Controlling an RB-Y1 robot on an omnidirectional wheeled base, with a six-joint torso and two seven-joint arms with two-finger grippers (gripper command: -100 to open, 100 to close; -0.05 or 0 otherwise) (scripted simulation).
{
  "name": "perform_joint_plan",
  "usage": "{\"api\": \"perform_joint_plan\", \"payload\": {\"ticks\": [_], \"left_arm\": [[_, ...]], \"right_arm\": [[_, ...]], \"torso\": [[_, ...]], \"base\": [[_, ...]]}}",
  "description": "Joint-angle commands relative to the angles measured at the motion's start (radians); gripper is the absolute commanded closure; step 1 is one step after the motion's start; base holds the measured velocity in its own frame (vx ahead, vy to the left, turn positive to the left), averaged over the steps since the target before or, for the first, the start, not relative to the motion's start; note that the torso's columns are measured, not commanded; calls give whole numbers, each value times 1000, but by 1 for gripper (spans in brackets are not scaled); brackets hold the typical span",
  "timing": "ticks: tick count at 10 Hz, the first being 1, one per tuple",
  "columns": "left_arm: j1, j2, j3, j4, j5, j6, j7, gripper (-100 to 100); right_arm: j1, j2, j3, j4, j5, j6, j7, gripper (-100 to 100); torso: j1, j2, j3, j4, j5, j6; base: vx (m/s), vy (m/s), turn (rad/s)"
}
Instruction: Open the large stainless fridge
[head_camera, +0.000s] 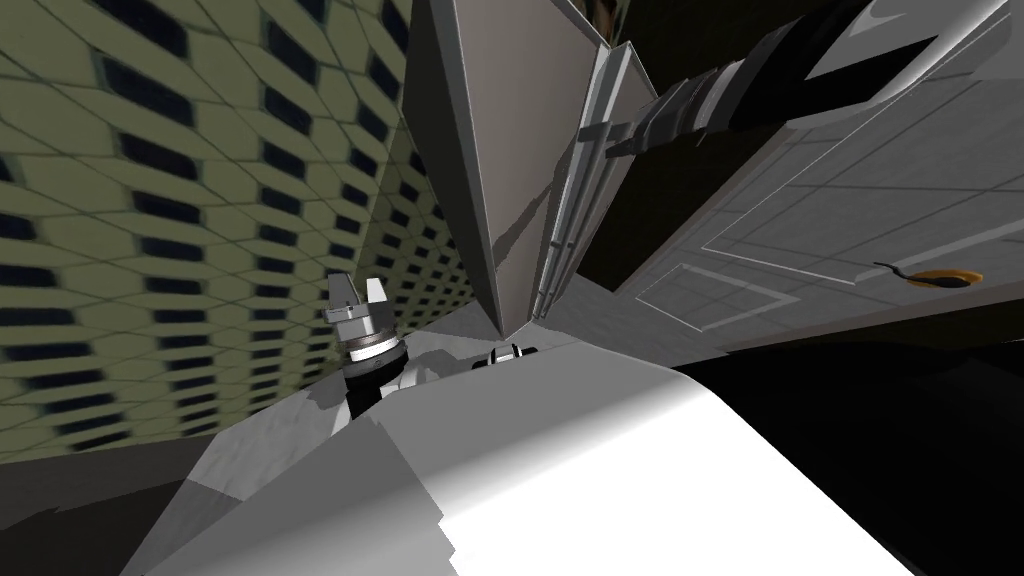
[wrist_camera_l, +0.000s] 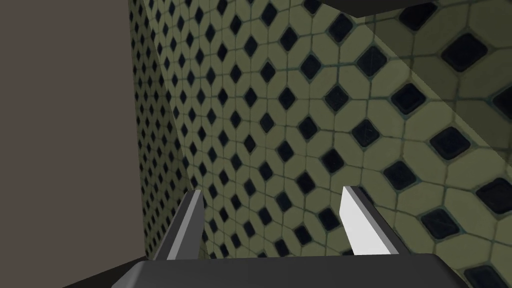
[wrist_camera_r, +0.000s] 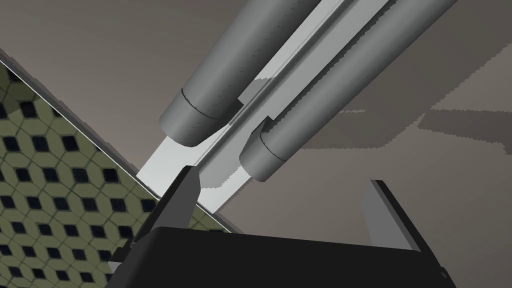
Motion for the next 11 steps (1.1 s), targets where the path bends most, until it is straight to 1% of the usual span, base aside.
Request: {"api": "perform_joint_plan", "payload": {"ticks": [1, 2, 4, 5, 6, 7, 8, 9, 10, 11], "left_arm": [[0, 0, 0, 0, 0, 0, 0, 0], [0, 0, 0, 0, 0, 0, 0, 0], [0, 0, 0, 0, 0, 0, 0, 0], [0, 0, 0, 0, 0, 0, 0, 0], [0, 0, 0, 0, 0, 0, 0, 0], [0, 0, 0, 0, 0, 0, 0, 0], [0, 0, 0, 0, 0, 0, 0, 0], [0, 0, 0, 0, 0, 0, 0, 0], [0, 0, 0, 0, 0, 0, 0, 0], [0, 0, 0, 0, 0, 0, 0, 0]], "right_arm": [[-5, -34, 35, 32, 10, 16, -33, -100], [4, -56, 45, 54, 11, 23, -47, -100], [18, -89, 61, 89, 12, 35, -70, -100], [22, -97, 64, 98, 12, 38, -75, -100], [31, -116, 74, 121, 13, 45, -89, -100], [40, -112, 57, 108, 8, 45, -82, -100], [40, -114, 59, 110, 8, 47, -85, -100], [40, -114, 58, 109, 8, 47, -85, 100], [50, -129, 78, 133, 9, 56, -101, 100], [50, -129, 78, 133, 9, 56, -101, 100]], "torso": [[3, -2, -1, -1, 1, -1], [-1, -1, -1, -1, 0, -1], [0, -3, -2, -1, 0, -1], [0, -3, -2, -2, 0, -1], [-3, 0, -1, -1, -1, -1], [-2, 1, 0, 0, -1, 0], [-6, 3, 1, 0, -1, -1], [-7, 4, 2, 1, -2, 0], [-5, 2, 1, 0, -2, 0], [-2, 4, 3, 1, -4, 7]], "base": [[109, 144, -100], [108, 170, -123], [164, 194, -131], [116, 153, -99], [111, 160, -121], [53, 85, -33], [12, 17, 9], [6, 8, 2], [-29, 127, -198], [-21, 175, -166]]}}
